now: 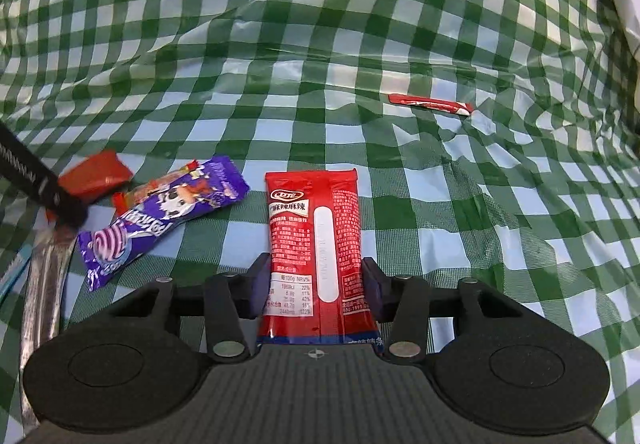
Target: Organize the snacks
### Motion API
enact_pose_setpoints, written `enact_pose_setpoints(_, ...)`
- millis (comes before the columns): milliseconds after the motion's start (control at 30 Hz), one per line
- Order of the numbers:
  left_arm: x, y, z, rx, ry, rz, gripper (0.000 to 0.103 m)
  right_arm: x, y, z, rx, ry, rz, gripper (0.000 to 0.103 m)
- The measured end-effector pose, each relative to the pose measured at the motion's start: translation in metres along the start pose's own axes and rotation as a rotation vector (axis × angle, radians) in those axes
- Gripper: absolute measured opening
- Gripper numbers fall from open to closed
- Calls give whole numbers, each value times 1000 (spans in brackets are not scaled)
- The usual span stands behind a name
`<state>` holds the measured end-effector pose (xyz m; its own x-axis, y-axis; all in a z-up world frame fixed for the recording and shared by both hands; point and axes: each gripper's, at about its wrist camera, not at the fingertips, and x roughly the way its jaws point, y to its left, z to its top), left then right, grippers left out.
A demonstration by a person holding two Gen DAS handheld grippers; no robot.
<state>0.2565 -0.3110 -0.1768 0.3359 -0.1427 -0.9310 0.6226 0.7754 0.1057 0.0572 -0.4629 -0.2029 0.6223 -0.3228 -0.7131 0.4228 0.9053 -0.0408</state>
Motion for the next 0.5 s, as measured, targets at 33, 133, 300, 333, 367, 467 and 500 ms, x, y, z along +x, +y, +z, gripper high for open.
enact_pose_setpoints(33, -6, 1, -2, 0, -11, -4, 56, -2, 0, 0, 6, 3, -6, 48)
enact_pose_setpoints(133, -29, 3, -7, -5, -49, -20, 56, -17, -8, 1, 65, -3, -20, 48)
enact_pose_setpoints(300, -86, -10, -29, -9, -130, -48, 56, -63, -20, 7, 146, -55, -40, 48)
enact_pose_setpoints(333, -97, -11, -35, -10, -145, -53, 56, -75, -21, 8, 158, -68, -40, 48)
enact_pose_setpoints(367, -111, -12, -43, -10, -163, -59, 56, -87, -20, 9, 163, -81, -39, 48)
enact_pose_setpoints(467, -153, -11, -70, -19, -217, -86, 56, -129, -13, 10, 162, -138, -34, 48)
enact_pose_setpoints(500, -168, -9, -81, -21, -234, -92, 56, -146, -10, 10, 162, -163, -28, 48)
